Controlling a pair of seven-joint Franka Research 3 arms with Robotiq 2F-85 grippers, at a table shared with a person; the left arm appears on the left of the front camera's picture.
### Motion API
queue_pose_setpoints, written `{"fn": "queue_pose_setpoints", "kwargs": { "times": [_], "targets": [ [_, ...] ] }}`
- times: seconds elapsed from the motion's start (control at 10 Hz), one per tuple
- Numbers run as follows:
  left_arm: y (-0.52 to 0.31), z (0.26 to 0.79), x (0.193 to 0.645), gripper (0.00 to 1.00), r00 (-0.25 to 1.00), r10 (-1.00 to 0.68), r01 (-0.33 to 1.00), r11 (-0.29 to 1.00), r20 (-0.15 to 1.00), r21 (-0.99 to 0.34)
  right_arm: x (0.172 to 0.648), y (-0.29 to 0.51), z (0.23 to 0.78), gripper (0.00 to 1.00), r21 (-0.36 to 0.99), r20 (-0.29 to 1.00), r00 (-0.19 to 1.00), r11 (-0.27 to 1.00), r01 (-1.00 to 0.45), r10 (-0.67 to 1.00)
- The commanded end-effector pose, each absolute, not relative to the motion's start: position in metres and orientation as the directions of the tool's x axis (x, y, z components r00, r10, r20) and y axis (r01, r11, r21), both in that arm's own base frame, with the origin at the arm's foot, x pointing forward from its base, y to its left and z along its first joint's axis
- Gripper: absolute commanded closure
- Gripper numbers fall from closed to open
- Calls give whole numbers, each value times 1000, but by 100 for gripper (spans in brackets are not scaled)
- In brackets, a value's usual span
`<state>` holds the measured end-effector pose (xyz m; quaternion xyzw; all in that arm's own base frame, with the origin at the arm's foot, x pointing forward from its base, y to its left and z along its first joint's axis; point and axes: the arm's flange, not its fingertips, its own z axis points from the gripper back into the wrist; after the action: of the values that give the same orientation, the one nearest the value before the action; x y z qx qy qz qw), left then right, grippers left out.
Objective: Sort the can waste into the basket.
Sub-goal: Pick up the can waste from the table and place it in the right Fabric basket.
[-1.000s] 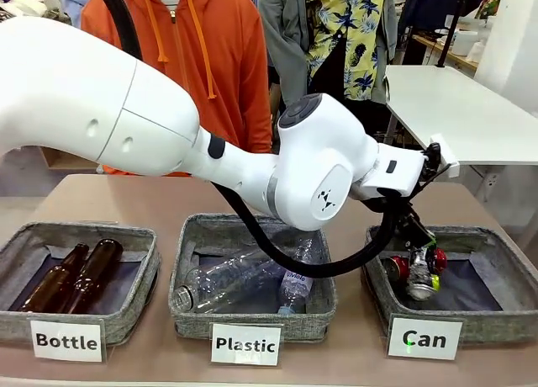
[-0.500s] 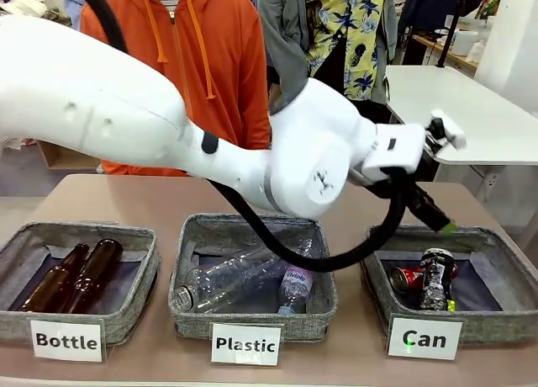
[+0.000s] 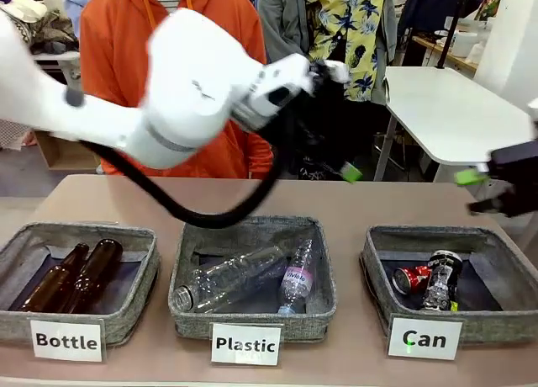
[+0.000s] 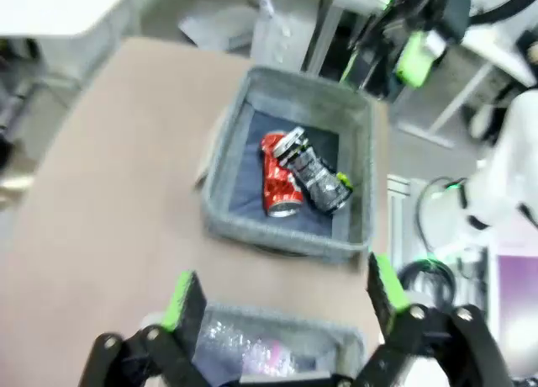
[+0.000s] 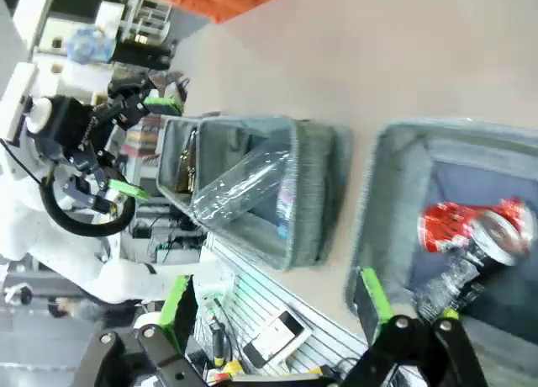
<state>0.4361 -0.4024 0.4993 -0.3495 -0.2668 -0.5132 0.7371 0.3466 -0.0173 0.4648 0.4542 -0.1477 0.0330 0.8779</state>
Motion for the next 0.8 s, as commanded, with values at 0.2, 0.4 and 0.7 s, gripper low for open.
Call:
{"fn": "queue_pose_setpoints", "kwargs": {
  "times": [0.2,0.4,0.7],
  "targets": [
    [-167,503,361,0,626,-385,767,460,678,-447,405,89,435,0,863,240,970,450,-228,31],
    [-46,480,350,0,769,-220,622,470,600,-626,421,108,425,0,935,155,985,313,-169,69],
    [94,434,351,0,857,128,424,378,500,-823,432,80,426,0,943,149,988,303,-133,-29]
  ]
}}
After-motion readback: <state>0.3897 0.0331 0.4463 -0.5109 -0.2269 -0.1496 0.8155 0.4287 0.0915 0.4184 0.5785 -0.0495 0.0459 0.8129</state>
